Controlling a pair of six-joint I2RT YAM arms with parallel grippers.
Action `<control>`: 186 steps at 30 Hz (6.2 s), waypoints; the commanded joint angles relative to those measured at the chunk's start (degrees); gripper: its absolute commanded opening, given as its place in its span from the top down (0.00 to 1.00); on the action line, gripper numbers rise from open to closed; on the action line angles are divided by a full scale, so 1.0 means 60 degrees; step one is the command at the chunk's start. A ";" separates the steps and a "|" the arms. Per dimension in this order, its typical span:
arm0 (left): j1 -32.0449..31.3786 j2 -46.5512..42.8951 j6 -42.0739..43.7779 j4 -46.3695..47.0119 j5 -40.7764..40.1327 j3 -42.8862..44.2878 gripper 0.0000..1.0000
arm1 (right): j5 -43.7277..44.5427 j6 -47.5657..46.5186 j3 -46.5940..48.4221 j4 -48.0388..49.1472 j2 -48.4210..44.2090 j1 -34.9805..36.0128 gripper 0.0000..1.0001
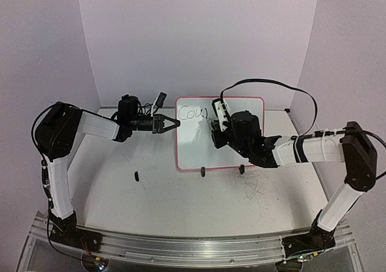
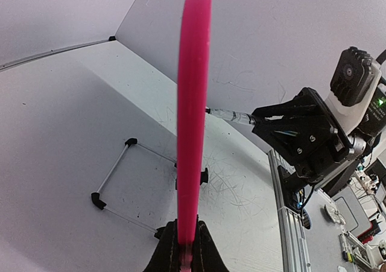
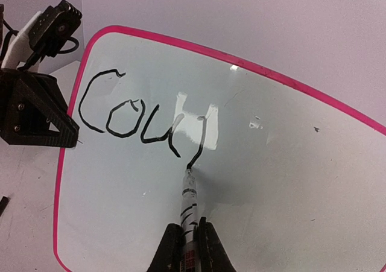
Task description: Write a sentence on the whiteboard
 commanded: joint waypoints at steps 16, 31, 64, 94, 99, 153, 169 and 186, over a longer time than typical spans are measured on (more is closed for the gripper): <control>-0.0157 -0.0523 0.0037 0.0040 0.0423 0.0109 1.00 | 0.0787 -0.0077 0.0523 0.0347 0.0097 -0.0035 1.00; -0.0158 -0.0537 0.0037 0.0025 0.0438 0.0094 1.00 | 0.1391 0.0033 0.0786 0.0380 0.0144 -0.0116 1.00; -0.0157 -0.0565 0.0053 0.0029 0.0458 0.0092 1.00 | 0.0825 0.0090 0.0283 0.0756 -0.0224 -0.0420 1.00; -0.0157 -0.0497 0.0037 0.0023 0.0476 0.0107 1.00 | 0.0256 0.0406 -0.0394 0.0115 -0.0521 -0.0361 1.00; -0.0158 -0.0493 0.0037 0.0026 0.0487 0.0110 1.00 | 0.0486 0.0347 -0.0371 0.0121 -0.0623 -0.0366 1.00; -0.0157 -0.0528 0.0042 0.0028 0.0484 0.0107 1.00 | 0.0615 0.0448 -0.0598 0.0246 -0.1430 -0.0420 1.00; -0.0157 -0.0552 0.0037 0.0024 0.0508 0.0108 1.00 | 0.1006 0.0628 -0.0185 0.0334 -0.0785 -0.0632 1.00; -0.0157 -0.0566 0.0037 0.0021 0.0511 0.0110 1.00 | 0.1014 0.0325 0.0061 0.0771 -0.0433 -0.0693 1.00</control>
